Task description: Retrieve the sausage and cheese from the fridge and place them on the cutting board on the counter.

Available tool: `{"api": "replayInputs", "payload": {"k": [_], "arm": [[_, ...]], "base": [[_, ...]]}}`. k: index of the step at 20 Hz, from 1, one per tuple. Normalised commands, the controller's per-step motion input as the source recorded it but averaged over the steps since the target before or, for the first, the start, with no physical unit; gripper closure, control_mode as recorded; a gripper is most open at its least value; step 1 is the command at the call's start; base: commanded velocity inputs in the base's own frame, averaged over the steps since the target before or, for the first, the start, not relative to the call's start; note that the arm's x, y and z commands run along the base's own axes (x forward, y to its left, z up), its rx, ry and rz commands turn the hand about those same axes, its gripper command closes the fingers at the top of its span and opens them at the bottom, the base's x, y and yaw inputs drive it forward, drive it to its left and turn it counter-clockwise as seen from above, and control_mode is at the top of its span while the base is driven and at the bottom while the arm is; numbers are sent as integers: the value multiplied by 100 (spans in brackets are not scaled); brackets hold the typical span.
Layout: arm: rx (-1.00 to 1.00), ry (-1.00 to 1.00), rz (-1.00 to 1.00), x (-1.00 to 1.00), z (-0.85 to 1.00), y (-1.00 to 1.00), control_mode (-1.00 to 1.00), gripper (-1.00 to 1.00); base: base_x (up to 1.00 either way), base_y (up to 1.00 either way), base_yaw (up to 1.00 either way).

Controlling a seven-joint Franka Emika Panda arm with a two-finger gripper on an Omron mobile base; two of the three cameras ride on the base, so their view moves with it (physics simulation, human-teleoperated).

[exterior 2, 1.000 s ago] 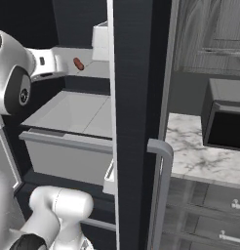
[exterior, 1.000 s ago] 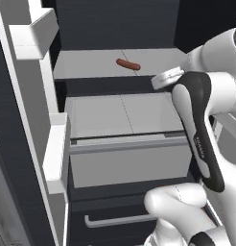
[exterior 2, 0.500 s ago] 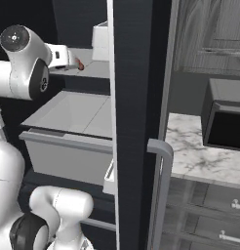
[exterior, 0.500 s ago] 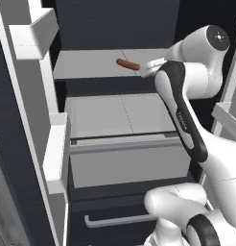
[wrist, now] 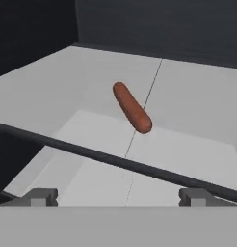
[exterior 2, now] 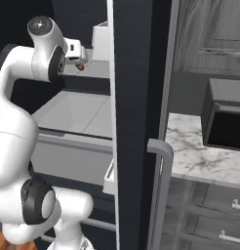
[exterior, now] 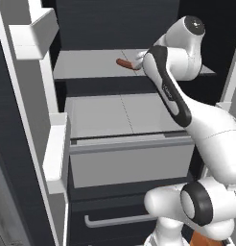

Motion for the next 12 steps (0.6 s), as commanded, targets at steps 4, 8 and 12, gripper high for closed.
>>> {"api": "replayInputs", "payload": {"k": [4,8,12], "arm": [[0,7,0,77,-24,9,-100,-100],[0,7,0,58,-33,25,-100,-100],[0,2,0,59,-8,15,-100,-100]], "base": [[0,0,0],[0,0,0],[0,0,0]]}}
